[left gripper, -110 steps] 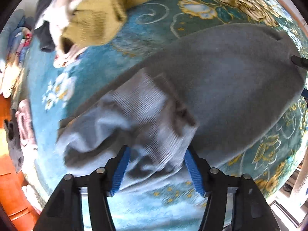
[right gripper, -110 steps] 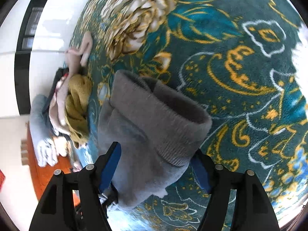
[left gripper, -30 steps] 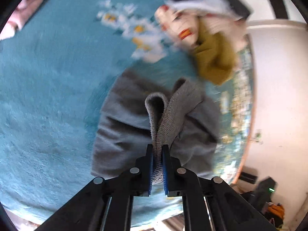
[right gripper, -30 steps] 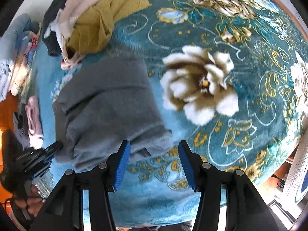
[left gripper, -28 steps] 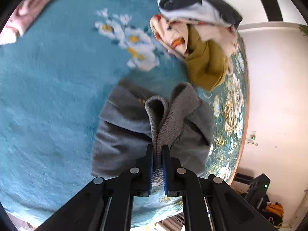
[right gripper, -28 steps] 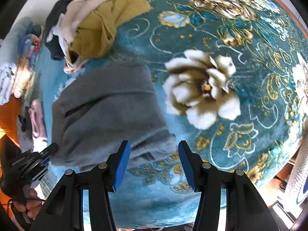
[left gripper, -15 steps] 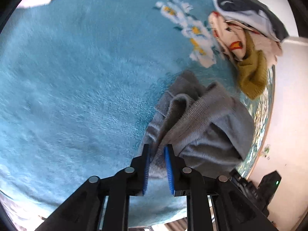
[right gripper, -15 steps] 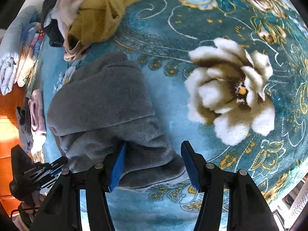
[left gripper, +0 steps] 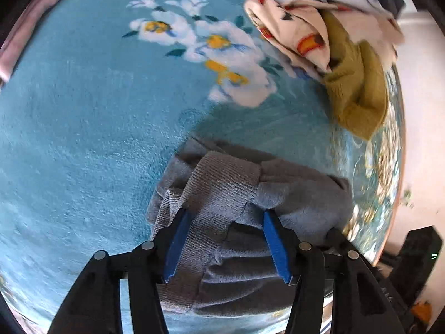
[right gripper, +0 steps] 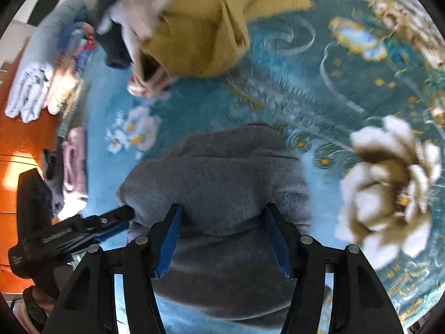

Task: Fold clothes
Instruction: 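Grasp the folded sweatshirt bundle with both grippers from opposite sides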

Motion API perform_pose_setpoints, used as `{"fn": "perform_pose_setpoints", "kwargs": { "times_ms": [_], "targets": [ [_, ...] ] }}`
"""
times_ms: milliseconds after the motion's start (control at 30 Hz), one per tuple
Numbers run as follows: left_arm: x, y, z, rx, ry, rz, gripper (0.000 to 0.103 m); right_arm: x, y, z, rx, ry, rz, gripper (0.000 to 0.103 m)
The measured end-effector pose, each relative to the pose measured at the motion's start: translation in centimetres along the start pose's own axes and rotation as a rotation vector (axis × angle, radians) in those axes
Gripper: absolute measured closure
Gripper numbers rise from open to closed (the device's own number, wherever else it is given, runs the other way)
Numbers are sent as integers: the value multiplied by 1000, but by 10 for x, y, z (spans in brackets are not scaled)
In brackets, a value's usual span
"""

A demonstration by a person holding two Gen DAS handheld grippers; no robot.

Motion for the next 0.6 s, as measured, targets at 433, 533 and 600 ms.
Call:
{"fn": "perform_pose_setpoints", "kwargs": {
  "times_ms": [433,533,600],
  "targets": [
    [-15,-17,-79,-181,-136,-89,25,-19,-24,70,324,246,-38,27],
    [4,-20,-77,-309,-317,-120,25,-5,-27,71,388,331,-61,15],
    [9,-21,-74,-296,-344,-114,17,5,-25,72,404,356,-63,15]
  ]
}}
Point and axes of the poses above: each gripper's, at about its wrist camera, not at the fingertips, and x roughly the way its jaws point, z to its right, y to its top, the point moved 6 cm from there along x, roughly the way its jaws point, and after that the axes turned 10 degrees about z, right-handed, at the moved point
